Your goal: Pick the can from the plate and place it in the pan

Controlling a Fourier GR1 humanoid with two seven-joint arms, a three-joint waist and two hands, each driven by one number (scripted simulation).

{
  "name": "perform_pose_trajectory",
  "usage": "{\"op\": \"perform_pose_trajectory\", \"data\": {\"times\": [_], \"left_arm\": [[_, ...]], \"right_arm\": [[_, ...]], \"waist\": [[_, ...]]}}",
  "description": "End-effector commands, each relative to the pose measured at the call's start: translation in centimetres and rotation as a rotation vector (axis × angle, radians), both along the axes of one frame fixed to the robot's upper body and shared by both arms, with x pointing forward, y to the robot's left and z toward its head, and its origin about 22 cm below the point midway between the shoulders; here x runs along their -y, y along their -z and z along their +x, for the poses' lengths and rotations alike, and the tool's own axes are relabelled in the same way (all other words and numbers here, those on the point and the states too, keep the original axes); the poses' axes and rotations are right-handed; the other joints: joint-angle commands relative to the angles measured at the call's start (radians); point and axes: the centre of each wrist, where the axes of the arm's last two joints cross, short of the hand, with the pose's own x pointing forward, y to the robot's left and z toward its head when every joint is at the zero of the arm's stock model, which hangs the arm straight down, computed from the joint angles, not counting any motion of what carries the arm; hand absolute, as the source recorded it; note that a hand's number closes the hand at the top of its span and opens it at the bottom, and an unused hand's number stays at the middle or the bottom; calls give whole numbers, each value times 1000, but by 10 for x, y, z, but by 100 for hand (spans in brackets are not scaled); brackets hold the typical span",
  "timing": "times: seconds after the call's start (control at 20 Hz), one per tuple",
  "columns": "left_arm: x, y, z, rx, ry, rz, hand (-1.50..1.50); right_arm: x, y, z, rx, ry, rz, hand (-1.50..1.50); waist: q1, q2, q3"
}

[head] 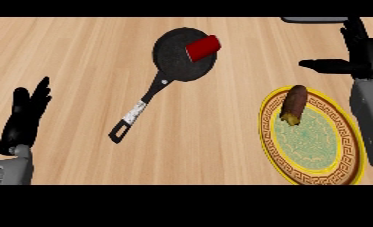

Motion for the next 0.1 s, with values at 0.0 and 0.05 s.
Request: {"op": "perform_pose_trajectory", "data": {"times": [0.0, 0.05], "left_arm": [[-26, 6, -21, -12, -2, 0, 0], [1, 6, -9, -1, -11, 6, 0]], "right_arm": [[12, 1, -26, -11, -16, 0, -150], [32, 1, -37, -16, -18, -14, -150]], "waist": [[-9, -4, -1], [-3, -1, 0]]}}
